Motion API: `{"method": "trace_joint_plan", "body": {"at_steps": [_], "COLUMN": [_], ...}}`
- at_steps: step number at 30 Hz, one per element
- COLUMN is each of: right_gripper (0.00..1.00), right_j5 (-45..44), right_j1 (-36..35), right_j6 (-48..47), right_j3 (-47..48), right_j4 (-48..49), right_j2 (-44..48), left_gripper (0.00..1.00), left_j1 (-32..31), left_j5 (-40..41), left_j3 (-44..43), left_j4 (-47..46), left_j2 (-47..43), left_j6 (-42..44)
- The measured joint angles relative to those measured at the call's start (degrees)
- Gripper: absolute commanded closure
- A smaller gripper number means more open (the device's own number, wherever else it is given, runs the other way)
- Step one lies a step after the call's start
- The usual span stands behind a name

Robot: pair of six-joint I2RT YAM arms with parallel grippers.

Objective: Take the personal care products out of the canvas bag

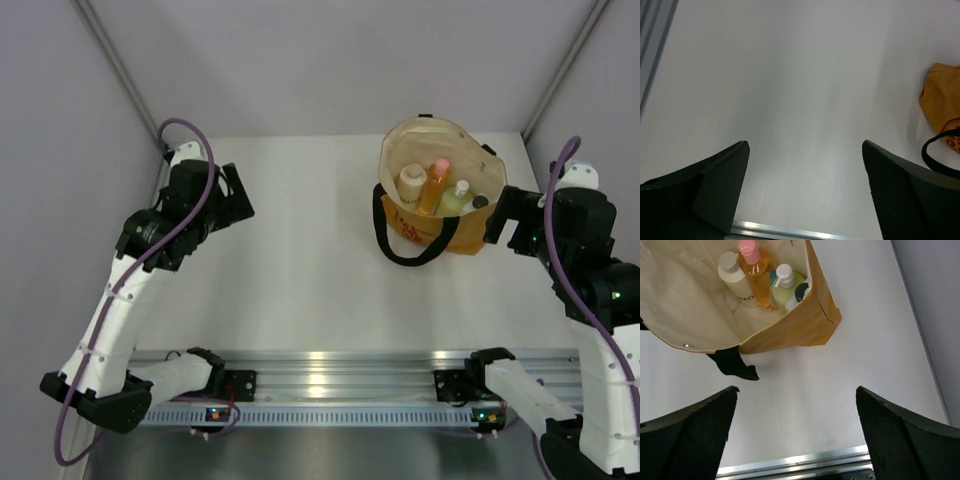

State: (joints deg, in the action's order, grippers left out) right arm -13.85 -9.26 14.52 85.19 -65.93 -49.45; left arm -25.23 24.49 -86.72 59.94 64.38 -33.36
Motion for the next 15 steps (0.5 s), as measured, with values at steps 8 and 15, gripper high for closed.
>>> {"method": "trace_joint_plan", "body": {"at_steps": [8, 15], "right_gripper": [0.0, 0.0], "right_j5": [-0.87, -1.03], "right_j1": [0.0, 0.0], "right_j6": [0.0, 0.02], "right_j3": [0.0, -0.02], "right_j4": [0.17, 0.24], "right_j2": [2.16, 4.11], "left_gripper": [0.01, 0.02], "left_j1": [0.0, 0.0], "left_j5": [-3.15, -8.92], "left_j3": [-5.29, -7.06], "left_j4": [-0.26, -2.91], "left_j2": [2.71, 6.45], "left_j6": [-1.46, -4.04]}}
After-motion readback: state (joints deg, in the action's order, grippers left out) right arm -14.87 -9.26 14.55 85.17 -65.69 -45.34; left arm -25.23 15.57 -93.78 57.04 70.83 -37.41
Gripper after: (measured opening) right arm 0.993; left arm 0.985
